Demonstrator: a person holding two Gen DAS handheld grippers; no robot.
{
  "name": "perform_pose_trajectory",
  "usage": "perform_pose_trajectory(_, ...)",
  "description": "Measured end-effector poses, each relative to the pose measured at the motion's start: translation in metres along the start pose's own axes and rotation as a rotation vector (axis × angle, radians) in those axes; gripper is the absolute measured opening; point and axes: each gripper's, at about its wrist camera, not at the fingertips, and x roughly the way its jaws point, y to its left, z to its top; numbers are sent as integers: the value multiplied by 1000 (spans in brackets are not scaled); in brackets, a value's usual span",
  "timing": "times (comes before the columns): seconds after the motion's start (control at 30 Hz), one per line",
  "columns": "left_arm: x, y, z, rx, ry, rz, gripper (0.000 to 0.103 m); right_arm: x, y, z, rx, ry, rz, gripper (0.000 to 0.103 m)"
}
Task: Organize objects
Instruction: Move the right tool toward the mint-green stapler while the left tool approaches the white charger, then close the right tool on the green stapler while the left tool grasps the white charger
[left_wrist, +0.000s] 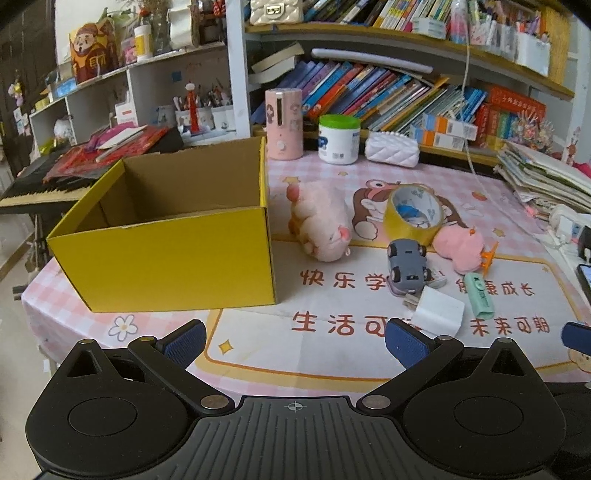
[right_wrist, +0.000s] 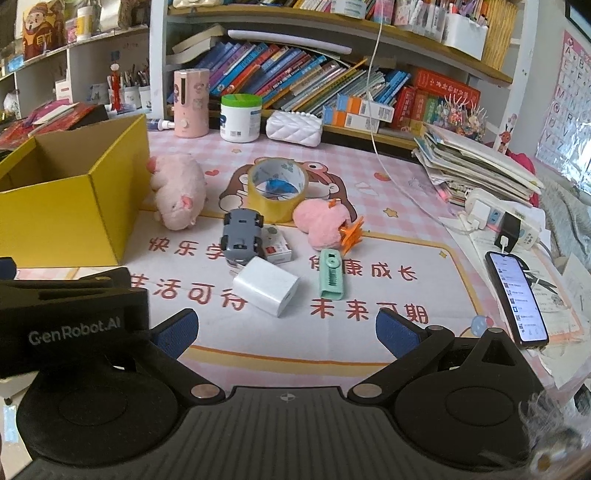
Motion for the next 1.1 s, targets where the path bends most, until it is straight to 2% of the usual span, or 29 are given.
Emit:
perform_pose_trajectory(0.37, 26, -25, 11, -53, 29, 0, 103, 37, -51, 14, 42, 38, -33, 101)
perform_pose_trajectory(0.5, 36, -37, 15, -64, 38, 22, 103, 50, -68, 19, 46, 43, -22, 96)
perform_pose_trajectory(0.57, 41, -42, 16, -71, 49, 20, 103, 57, -76, 23, 46, 45, -9, 91)
perform_pose_trajectory(0.63, 45, -45, 17, -84, 55, -1, 103, 65, -83, 26, 46, 52, 5, 78)
perform_pose_trajectory(0.73, 50, -50, 17, -98, 66, 3, 103, 81, -89, 32, 44, 75, 29, 67)
perform_pose_trajectory(0.9, 54, -54, 19, -113, 88, 44, 103, 106, -90, 40, 30, 119, 110, 65)
perform_pose_trajectory(1.1, 58, -59, 18, -110, 105, 66, 103, 138, -83, 47, -15, 167, 150, 54)
